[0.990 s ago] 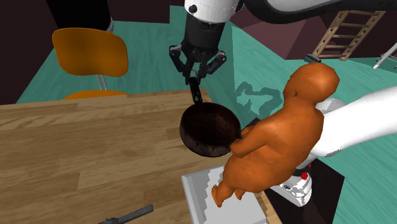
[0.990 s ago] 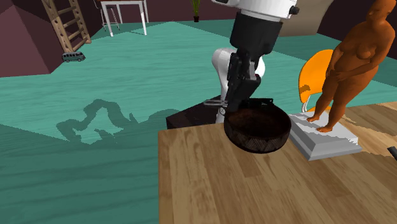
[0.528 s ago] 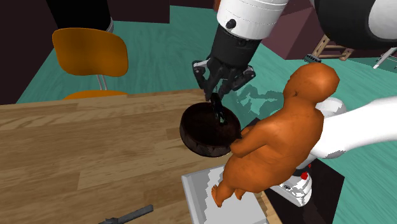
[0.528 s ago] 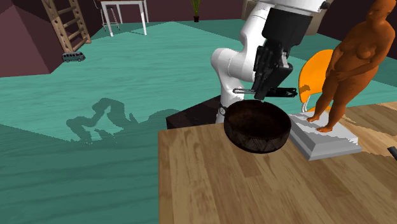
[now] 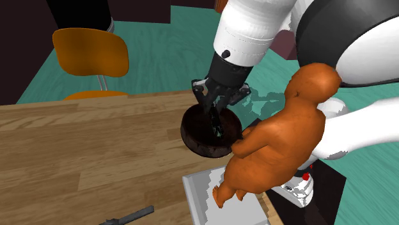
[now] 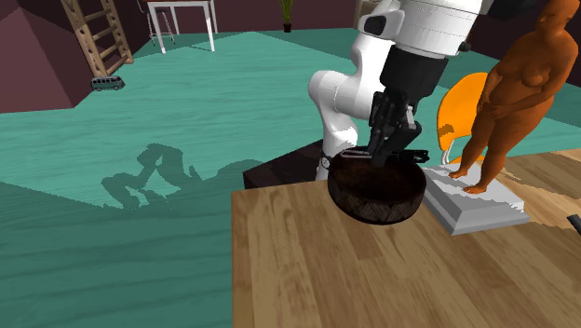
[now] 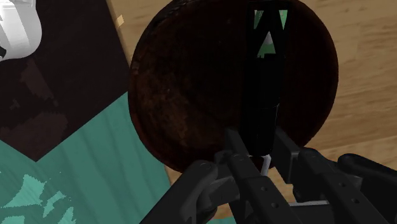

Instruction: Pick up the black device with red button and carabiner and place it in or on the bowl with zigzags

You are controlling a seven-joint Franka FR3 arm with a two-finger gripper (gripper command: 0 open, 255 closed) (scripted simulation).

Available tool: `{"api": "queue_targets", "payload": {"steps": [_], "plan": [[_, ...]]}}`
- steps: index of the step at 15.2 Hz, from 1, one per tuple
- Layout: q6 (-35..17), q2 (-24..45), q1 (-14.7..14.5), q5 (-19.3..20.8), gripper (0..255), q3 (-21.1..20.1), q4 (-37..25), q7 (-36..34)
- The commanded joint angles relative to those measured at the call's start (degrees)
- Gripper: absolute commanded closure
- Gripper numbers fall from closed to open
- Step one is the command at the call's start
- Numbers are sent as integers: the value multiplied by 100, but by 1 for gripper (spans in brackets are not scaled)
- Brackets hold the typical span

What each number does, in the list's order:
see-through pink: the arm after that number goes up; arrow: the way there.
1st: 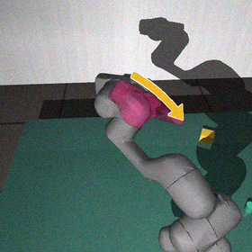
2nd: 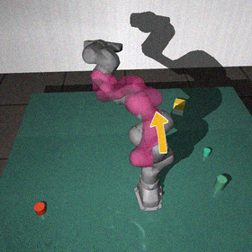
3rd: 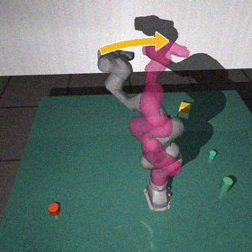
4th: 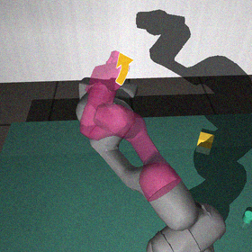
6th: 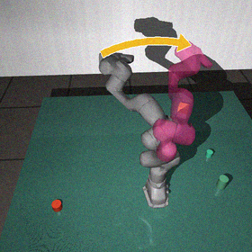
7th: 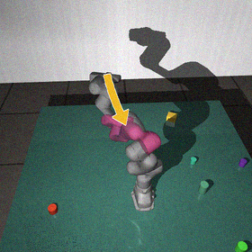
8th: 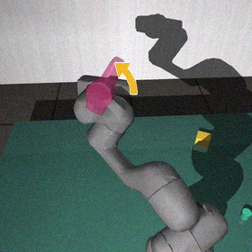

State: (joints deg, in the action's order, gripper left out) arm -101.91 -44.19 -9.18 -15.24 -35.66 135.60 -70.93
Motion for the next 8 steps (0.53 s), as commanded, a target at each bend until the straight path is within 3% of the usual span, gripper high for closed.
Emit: {"api": "queue_targets", "payload": {"steps": [1, 8], "plan": [[-140, -20, -22, -38, 255, -37, 158, -2], [-423, -18, -53, -112, 255, -137, 437, -19]]}}
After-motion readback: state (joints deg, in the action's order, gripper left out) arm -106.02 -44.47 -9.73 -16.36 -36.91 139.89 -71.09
